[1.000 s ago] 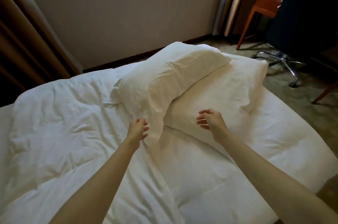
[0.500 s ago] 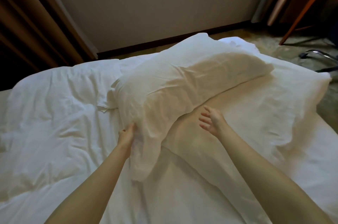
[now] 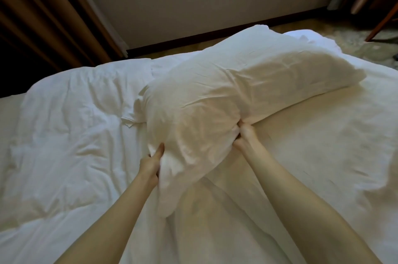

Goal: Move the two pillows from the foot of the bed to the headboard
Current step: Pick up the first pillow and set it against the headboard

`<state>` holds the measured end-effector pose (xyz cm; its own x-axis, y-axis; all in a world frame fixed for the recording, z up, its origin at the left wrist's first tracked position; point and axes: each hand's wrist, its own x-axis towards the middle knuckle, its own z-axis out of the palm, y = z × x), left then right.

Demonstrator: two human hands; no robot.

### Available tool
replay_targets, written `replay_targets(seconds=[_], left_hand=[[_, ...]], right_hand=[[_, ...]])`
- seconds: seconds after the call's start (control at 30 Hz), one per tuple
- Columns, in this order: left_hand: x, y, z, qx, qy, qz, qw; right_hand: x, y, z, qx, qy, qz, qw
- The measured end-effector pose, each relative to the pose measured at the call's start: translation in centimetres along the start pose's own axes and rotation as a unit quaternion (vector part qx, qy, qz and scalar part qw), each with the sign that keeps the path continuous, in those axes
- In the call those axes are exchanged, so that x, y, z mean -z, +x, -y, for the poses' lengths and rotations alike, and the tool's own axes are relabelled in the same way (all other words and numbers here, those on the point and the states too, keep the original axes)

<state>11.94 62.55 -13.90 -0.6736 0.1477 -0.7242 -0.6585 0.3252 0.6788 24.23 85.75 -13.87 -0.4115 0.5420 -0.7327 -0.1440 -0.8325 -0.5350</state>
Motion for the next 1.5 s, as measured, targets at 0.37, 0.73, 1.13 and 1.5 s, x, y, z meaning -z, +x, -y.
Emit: replay_targets(seconds=[0.37, 0.73, 1.13, 1.5], left_hand=[[1.5, -7.6, -0.9, -0.11, -0.061, -0.023, 0.992], [11.9, -15.1, -0.4, -0.132, -0.097, -0.042, 0.986], [35.7, -17.4, 6.5, -0.141, -0.058, -0.016, 0.988], [49.5, -16.5, 14.5, -0.123, 0.084, -0.003, 0.989]], right_hand=[[2.9, -8.1, -1.2, 0.066, -0.047, -0.079, 0.994], [0.3, -19.8, -6.3, 0.091, -0.103, -0.054, 0.989], [-2.3, -34.0, -26.6, 0.088, -0.135, -0.061, 0.985], [0.0, -42.1, -42.7, 0.033, -0.199, -0.135, 0.97]])
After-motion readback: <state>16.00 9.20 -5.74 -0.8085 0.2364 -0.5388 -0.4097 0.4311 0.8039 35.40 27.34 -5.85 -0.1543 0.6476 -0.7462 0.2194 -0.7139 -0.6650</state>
